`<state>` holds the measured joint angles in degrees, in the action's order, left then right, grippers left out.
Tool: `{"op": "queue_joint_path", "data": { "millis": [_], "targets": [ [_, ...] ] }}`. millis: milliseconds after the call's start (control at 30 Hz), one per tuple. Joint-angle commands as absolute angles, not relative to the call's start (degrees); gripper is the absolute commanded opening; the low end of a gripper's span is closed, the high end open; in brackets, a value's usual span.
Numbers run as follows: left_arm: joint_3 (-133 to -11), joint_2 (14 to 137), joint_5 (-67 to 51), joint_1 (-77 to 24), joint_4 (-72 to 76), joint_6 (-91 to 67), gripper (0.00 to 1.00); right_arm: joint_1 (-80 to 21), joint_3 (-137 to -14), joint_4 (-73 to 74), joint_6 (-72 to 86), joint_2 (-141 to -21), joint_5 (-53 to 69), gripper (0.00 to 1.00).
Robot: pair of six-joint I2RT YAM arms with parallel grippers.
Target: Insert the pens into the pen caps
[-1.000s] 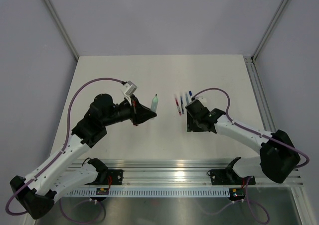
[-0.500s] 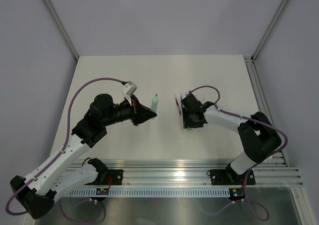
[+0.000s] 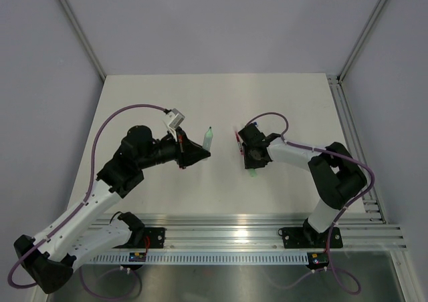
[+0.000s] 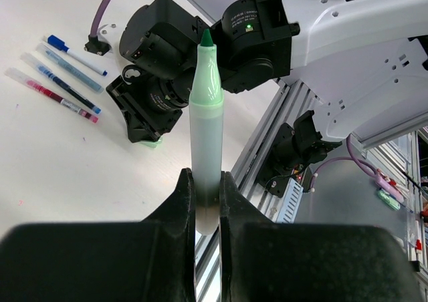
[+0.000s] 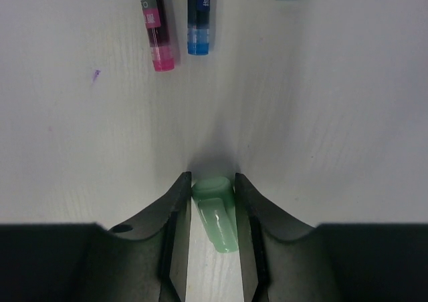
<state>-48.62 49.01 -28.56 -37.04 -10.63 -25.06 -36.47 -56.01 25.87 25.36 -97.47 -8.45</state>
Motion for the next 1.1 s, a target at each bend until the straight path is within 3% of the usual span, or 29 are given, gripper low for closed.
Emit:
{"op": "queue_joint_path", "data": {
  "millis": [0,167,600,733,1067],
  "targets": [
    [-50.71,49.39,-29.71,-37.0,-7.73,-24.52,0.0,-36.21,-55.29,25.49,25.57,-97.83,-8.09,0.35],
    [-50.71,49.39,-29.8,-37.0,-7.73,-24.52,0.0,-36.21,-54.14,26.19,25.4,-95.01,-7.82,0.48],
    [-50.8,49.04,-29.53,-37.0,-8.0,-24.35,0.0,-36.21,-54.93,27.77,25.22,-96.59,-5.36,0.41],
    [-50.8,48.87,-29.53,-37.0,-7.82,-24.43,0.0,-36.21,-54.05,27.69,25.49,-95.63,-4.75,0.48],
    [-50.71,48.87,-29.45,-37.0,-8.0,-24.35,0.0,-36.3,-55.28,29.97,25.22,-95.63,-4.83,0.48]
  ]
}}
